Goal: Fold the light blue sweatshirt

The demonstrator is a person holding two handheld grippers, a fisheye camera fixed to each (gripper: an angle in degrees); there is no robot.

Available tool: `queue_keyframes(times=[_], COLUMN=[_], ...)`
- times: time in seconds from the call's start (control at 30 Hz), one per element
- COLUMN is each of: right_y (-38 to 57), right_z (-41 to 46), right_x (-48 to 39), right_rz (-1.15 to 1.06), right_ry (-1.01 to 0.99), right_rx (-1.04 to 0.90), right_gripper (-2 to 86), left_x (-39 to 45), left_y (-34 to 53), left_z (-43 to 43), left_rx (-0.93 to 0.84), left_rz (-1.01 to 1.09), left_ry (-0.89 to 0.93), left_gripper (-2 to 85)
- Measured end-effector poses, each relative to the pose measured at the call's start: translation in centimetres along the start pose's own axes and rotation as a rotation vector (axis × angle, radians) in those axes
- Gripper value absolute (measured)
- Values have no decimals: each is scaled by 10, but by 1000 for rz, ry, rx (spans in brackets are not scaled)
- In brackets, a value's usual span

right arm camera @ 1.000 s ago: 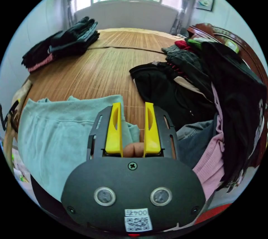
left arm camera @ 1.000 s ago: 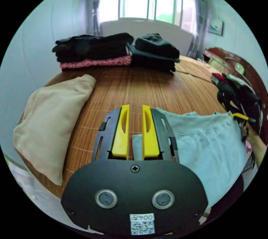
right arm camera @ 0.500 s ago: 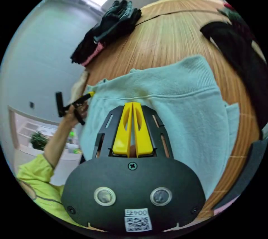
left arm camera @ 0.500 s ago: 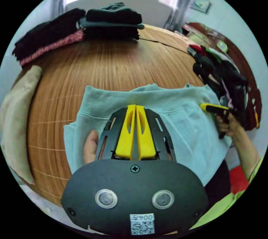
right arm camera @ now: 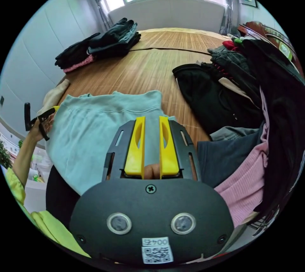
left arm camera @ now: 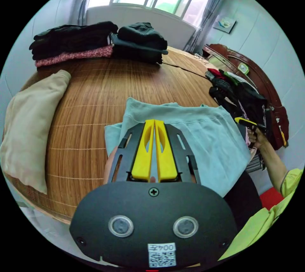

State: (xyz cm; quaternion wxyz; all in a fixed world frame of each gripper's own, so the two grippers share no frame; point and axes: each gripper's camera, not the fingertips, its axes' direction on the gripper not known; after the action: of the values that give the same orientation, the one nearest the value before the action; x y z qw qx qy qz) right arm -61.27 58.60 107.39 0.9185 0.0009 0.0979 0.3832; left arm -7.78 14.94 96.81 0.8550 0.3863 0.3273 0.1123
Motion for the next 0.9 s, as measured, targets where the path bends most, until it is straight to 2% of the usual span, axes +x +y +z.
queue_keyframes(times=[0.13, 0.2, 0.3, 0.33, 0.37, 0.47, 0.63, 0.77, 0.9], right_y=[-25, -39, -44, -44, -41, -33, -27, -25, -23], right_z=[17, 38, 56, 58, 61, 64, 68, 58, 22], right_x=[10, 13, 2, 0, 3, 35, 67, 84, 62], right_rz=[73, 113, 34, 9, -7, 98, 183, 252, 184], right_ry=[0, -22, 123, 153, 164, 9, -191, -385, -237], right_rx=[-36, -92, -124, -121, -113, -70, -60, -45, 17], right_gripper=[85, 67, 40, 38, 36, 35, 43, 77, 101], left_x=[-38, -39, -51, -67, -90, -122, -126, -132, -132], left_y=[5, -3, -16, -12, -4, 7, 10, 13, 19], left_z=[16, 23, 55, 69, 76, 77, 79, 55, 8], left_rx=[59, 85, -1, -54, -64, -52, -67, -22, 62], left_rz=[-140, -127, -121, -161, -225, -293, -293, -311, -338], left_ry=[61, 81, 6, -84, -54, 44, 14, 67, 120], left_gripper=[1, 1, 0, 0, 0, 0, 1, 2, 2])
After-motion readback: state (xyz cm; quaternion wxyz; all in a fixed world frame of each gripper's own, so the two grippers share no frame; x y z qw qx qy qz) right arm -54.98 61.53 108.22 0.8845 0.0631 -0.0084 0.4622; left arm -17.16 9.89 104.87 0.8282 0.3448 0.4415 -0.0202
